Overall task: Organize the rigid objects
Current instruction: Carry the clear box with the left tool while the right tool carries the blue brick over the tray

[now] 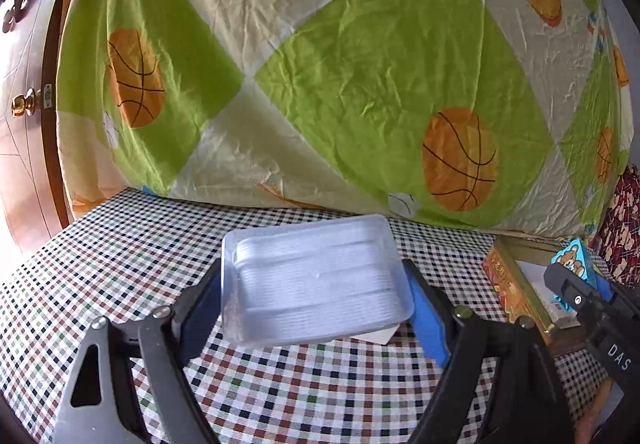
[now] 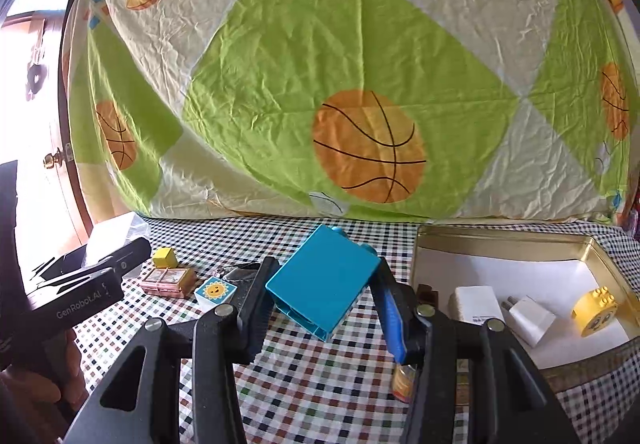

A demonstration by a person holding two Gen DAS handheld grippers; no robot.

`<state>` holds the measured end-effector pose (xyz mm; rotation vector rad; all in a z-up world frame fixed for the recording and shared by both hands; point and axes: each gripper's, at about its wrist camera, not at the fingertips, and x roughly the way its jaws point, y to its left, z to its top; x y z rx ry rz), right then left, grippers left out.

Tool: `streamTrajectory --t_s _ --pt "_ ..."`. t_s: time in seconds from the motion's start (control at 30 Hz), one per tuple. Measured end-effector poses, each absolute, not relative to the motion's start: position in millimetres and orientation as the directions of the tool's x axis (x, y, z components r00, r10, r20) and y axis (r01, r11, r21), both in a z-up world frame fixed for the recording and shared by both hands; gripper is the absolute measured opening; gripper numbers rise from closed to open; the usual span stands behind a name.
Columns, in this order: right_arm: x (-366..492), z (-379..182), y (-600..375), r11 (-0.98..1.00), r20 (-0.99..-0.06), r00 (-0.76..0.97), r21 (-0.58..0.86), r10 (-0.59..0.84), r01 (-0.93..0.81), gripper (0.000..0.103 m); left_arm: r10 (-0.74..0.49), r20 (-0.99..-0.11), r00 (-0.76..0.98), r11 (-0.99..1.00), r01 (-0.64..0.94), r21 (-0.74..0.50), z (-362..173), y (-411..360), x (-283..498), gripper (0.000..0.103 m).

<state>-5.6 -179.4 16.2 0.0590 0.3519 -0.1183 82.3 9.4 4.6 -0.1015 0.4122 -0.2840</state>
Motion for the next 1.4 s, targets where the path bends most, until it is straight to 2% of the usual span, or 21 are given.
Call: streamTrajectory --t_s 0.3,0.6,0.83,1.1,1.4 --pt "-30.8 18.2 -202.1 0.987 -0.312 0.937 -0.004 -0.156 0.162 0.049 -0.337 -0.349 0.875 0.941 0.326 -0.091 14.7 -30.9 45.3 0.084" --pt "-51.8 17.1 -245.0 0.977 -0.302 0.933 0.028 -0.195 0.213 0.049 -0.398 -0.358 0.845 0.917 0.381 -0.12 19.5 -76.1 23.2 0.084" --pt "-65.1 17.8 -282.2 0.957 -0.291 0.92 0.044 -0.261 0.286 0.049 -0.437 -0.349 0.829 0.897 0.431 -0.099 25.9 -113.3 7.1 0.084" --pt "-84.0 22.0 -322.9 0.923 -0.259 0.89 -0.012 -0.374 0.384 0.049 -0.48 -0.347 0.806 0.871 0.485 -0.08 31.2 -156.2 -3.6 0.084" --pt "-98.0 21.8 -386.2 0.872 -0.277 0.843 0.034 -0.461 0.488 0.049 -0.524 -0.363 0.771 0.838 0.542 -0.059 29.0 -207.0 -9.6 0.084"
